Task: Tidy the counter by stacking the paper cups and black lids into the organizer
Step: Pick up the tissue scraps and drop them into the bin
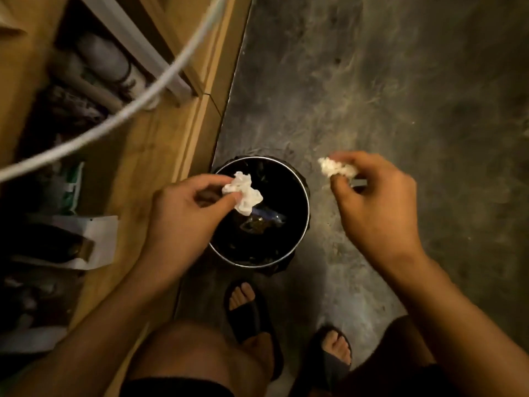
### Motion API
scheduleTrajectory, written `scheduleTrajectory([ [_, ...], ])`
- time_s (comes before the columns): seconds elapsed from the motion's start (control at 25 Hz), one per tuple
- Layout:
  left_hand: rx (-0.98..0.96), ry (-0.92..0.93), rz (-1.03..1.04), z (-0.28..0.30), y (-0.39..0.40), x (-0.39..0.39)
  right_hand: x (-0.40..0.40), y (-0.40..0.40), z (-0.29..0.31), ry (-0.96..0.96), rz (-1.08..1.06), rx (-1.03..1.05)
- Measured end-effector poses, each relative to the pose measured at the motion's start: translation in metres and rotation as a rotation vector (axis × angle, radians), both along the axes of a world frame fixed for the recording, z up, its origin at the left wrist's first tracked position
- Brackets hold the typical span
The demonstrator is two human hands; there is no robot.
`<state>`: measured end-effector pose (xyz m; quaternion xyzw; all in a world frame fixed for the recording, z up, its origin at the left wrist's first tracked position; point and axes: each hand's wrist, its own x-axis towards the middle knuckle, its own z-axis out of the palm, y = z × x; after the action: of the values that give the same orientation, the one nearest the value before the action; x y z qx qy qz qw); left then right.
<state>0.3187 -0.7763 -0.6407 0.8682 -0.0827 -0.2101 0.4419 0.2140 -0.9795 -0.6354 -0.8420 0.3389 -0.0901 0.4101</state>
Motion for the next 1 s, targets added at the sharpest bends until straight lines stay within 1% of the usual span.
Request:
scheduleTrajectory([
  [0.12,0.160,0.004,-0.112,-0.077,-0.017,0.013,0.011,-0.011,-0.043,-0.048,-0.007,-0.029],
  [0.16,0.242,0.003,-0.160,-0.099,-0.023,0.013,0.012,-0.015,-0.053,-0.057,-0.005,-0.034],
  [0.24,0.396,-0.029,-0.287,-0.135,-0.032,0.011,0.011,-0.026,-0.066,-0.072,-0.031,-0.046],
  [0.32,0.477,-0.048,-0.378,-0.166,-0.040,0.009,0.009,-0.039,-0.075,-0.069,-0.075,-0.065],
  [0.48,0.567,0.050,-0.363,-0.213,-0.061,0.012,0.006,-0.046,-0.085,-0.086,-0.060,-0.063],
  [0.56,0.681,0.062,-0.365,-0.231,-0.072,0.011,0.006,-0.044,-0.086,-0.104,-0.041,-0.055],
  [0.68,0.847,0.032,-0.402,-0.248,-0.079,0.005,0.007,-0.046,-0.089,-0.112,-0.028,-0.050],
  [0.76,0.873,0.039,-0.422,-0.253,-0.079,0.002,0.007,-0.048,-0.093,-0.112,-0.026,-0.042],
  [0.88,0.821,0.049,-0.392,-0.239,-0.076,0.002,0.009,-0.051,-0.098,-0.110,-0.026,-0.029],
  [1.0,0.686,0.054,-0.304,-0.206,-0.067,0.006,0.015,-0.051,-0.101,-0.122,-0.015,-0.033],
])
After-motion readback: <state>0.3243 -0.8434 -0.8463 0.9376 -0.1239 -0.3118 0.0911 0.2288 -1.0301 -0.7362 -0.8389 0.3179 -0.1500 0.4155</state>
